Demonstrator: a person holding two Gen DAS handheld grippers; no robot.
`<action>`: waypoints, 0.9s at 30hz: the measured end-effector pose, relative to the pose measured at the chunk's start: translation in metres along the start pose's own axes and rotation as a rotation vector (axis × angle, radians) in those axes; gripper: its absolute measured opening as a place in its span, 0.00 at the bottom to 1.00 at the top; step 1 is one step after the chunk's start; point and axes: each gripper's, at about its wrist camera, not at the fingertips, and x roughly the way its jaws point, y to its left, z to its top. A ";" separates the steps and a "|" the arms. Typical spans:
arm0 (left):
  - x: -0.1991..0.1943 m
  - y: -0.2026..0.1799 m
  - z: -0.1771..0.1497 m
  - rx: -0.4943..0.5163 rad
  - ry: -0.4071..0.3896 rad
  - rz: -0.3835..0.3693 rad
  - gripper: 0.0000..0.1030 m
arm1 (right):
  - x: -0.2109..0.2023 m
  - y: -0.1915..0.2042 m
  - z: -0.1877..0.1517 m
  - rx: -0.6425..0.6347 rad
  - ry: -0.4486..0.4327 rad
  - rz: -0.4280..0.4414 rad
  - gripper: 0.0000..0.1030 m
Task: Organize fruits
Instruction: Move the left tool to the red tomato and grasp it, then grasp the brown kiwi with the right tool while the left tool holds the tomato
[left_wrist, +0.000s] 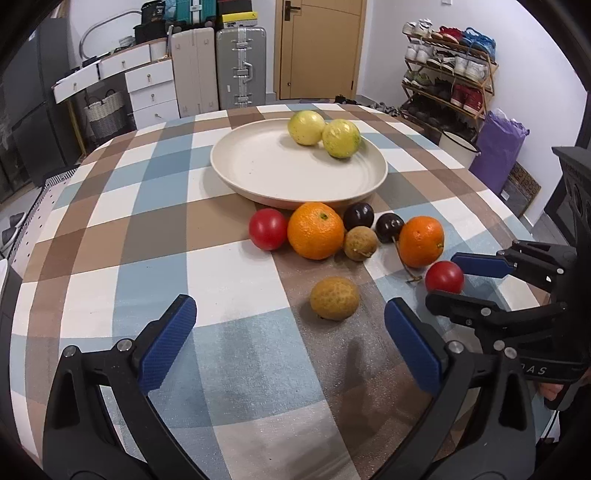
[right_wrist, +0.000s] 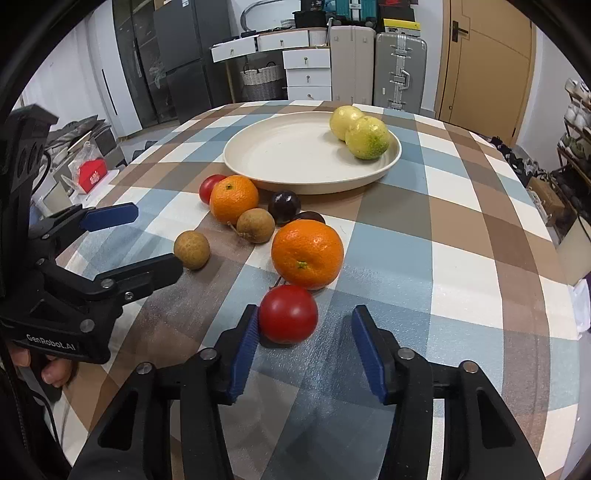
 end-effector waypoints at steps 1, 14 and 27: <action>0.002 -0.001 0.001 0.006 0.010 -0.002 0.96 | 0.000 0.001 0.000 -0.005 0.000 0.002 0.46; 0.015 -0.006 0.000 0.033 0.071 -0.059 0.54 | -0.005 0.004 -0.002 -0.012 -0.014 0.036 0.31; -0.004 -0.009 -0.003 0.039 0.002 -0.137 0.24 | -0.019 -0.003 -0.008 0.025 -0.049 0.062 0.30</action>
